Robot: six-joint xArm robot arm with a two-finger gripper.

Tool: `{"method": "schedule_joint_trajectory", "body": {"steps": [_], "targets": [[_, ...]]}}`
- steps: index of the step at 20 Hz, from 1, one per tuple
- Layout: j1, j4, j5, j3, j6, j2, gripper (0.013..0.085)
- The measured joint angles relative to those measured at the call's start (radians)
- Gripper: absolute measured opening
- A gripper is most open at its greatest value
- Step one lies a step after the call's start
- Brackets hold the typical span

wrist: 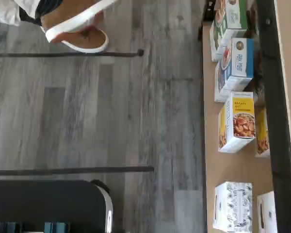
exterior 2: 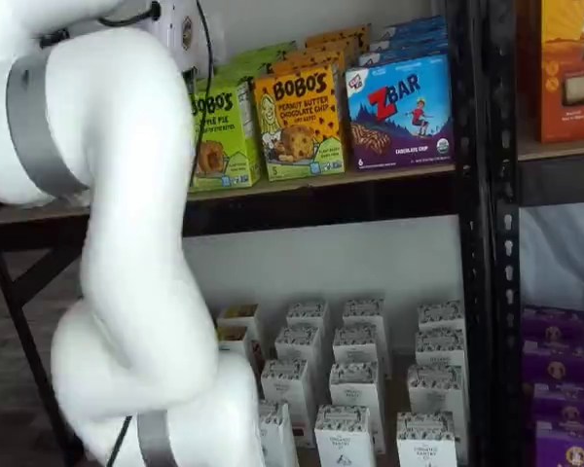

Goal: Pick the green box on the top shelf, the fourth from the left

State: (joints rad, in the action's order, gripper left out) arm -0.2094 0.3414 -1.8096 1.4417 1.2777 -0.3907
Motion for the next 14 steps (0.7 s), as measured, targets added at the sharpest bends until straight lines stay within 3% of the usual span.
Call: {"method": "schedule_joint_trajectory", "body": {"steps": [14], "targets": [[0.013,0.016,0.103,-0.073,0.015,-0.060,0.0850]]}}
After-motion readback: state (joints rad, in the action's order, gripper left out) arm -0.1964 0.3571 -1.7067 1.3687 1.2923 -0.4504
